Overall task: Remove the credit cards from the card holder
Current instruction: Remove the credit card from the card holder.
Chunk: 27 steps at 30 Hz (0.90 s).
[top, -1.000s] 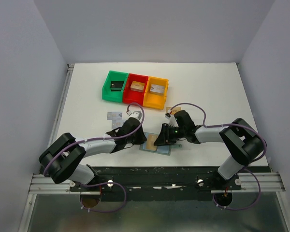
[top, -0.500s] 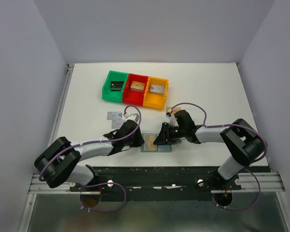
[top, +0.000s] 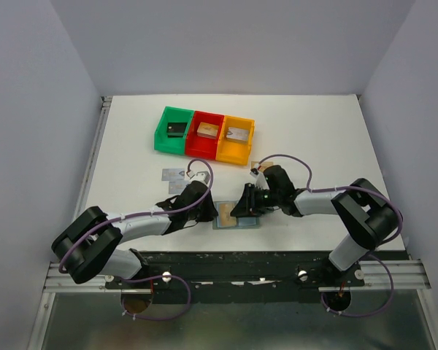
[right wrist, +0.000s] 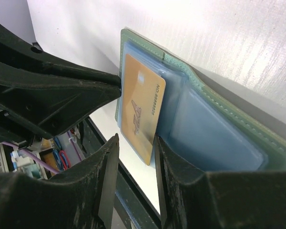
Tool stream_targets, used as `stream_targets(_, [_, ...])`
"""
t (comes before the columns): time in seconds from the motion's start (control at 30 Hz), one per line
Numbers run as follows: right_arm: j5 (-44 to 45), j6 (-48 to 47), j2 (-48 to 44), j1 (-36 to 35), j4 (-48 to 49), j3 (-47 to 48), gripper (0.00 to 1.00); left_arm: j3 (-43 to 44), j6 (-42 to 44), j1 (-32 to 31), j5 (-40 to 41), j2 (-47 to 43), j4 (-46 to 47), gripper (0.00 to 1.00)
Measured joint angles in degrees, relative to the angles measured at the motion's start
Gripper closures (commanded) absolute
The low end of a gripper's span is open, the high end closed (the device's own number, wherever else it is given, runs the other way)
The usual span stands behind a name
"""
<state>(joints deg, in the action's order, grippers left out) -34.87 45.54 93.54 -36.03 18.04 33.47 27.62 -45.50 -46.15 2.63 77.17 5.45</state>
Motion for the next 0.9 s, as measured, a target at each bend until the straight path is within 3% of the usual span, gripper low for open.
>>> stream_targets(0.43, [-1.7, 0.9, 3.3, 0.3, 3.0, -0.1, 0.59, -0.3, -0.2, 0.0, 0.0, 0.4, 1.0, 0.79])
stream_targets(0.9, [-5.5, 4.9, 5.3, 0.9, 14.3, -3.7, 0.62, -0.4, -0.2, 0.0, 0.0, 1.1, 2.2, 0.81])
